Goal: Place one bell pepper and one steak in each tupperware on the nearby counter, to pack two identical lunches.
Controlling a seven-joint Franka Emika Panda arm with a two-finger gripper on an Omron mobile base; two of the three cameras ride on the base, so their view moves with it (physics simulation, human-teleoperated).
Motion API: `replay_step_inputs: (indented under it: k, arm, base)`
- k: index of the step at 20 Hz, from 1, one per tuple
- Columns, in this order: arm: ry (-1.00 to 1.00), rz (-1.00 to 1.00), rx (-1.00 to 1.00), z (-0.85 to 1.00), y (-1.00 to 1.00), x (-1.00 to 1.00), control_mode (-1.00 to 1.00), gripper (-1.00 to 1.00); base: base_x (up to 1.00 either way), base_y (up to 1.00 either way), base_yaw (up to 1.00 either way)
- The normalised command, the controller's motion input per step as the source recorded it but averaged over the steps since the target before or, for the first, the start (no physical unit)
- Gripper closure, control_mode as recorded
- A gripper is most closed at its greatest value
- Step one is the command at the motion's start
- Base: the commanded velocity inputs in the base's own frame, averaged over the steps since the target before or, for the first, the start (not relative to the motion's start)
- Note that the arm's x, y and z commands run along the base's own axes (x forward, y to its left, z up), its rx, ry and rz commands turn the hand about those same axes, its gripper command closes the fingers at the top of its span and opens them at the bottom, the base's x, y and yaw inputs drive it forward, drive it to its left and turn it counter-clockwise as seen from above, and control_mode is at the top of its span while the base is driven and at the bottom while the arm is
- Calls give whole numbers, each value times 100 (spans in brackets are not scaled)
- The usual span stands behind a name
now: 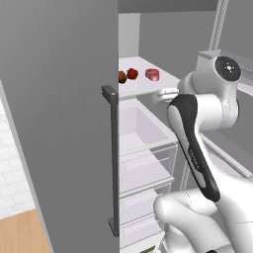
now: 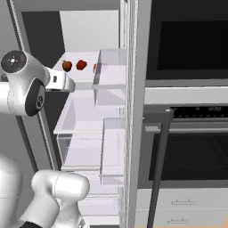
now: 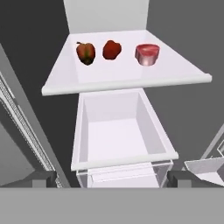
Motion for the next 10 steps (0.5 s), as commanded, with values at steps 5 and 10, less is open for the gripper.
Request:
replay_step_inputs:
  k: [5,10]
  arm:
    - [0,-10,0,0,0,37,-100,-100]
    - [0,-9,0,0,-11,42,-100,-100]
  base:
    - [0,0,0]
    - [0,0,0]
